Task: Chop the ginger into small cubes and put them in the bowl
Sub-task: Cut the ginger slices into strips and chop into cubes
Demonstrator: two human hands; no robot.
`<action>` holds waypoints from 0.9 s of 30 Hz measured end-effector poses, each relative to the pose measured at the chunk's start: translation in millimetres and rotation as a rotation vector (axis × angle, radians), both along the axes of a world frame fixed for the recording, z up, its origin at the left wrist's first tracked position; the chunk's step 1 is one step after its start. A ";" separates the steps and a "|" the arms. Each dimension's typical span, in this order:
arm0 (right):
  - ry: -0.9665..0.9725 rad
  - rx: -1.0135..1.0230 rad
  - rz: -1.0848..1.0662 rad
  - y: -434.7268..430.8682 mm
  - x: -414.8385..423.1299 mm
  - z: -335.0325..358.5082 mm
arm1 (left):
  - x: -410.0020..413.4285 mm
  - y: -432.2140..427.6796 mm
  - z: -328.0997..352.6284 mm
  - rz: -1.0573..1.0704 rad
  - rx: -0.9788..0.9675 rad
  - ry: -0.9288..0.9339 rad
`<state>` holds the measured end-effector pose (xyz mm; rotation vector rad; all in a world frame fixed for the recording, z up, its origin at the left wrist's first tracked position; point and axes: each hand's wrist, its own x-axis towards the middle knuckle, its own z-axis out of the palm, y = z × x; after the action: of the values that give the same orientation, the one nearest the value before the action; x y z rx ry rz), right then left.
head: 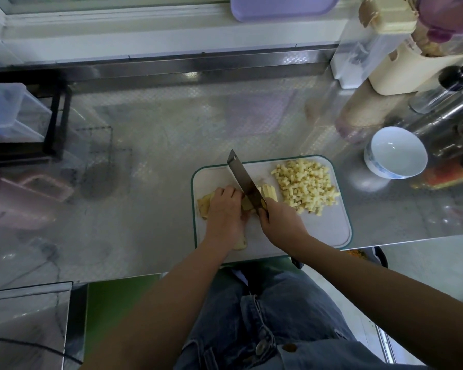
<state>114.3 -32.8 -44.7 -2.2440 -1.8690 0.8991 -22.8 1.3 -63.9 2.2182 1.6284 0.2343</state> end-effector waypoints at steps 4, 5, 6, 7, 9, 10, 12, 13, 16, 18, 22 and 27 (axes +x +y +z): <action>0.076 0.033 -0.022 6.0 4.7 6.1 | -2.4 1.9 1.7 -0.024 0.006 0.050; 0.085 0.036 -0.031 6.9 6.6 8.3 | -3.7 1.8 1.9 -0.030 0.010 0.066; 0.091 0.039 -0.039 7.4 8.4 10.6 | -4.8 1.2 2.4 -0.032 0.016 0.079; 0.094 0.042 -0.040 7.3 10.2 12.7 | -5.7 0.2 2.9 -0.031 0.025 0.089; 0.088 0.043 -0.020 5.2 12.1 16.3 | -6.1 -1.9 3.4 -0.024 0.051 0.116; 0.082 0.035 -0.003 3.7 12.1 17.6 | -6.0 -2.7 3.5 -0.021 0.066 0.131; 0.073 0.014 0.031 0.1 11.2 18.7 | -4.8 -2.9 4.3 -0.009 0.086 0.145; 0.067 0.006 0.043 -1.7 10.4 18.5 | -4.2 -2.3 4.5 -0.002 0.088 0.145; 0.050 -0.011 0.048 -5.7 9.3 16.3 | -2.2 -1.0 4.5 0.004 0.077 0.161; 0.050 -0.014 0.043 -6.9 8.0 13.5 | -1.4 -1.0 4.6 0.007 0.062 0.163; 0.037 -0.023 0.019 -6.6 3.8 5.8 | -0.6 0.2 4.4 0.009 0.044 0.214; 0.006 0.002 0.028 -4.8 -0.9 0.9 | -0.8 0.5 4.5 0.009 0.037 0.224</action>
<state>113.4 -37.6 -43.8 -2.2169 -1.9032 0.9068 -23.5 1.7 -59.4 2.3363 1.7604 0.0180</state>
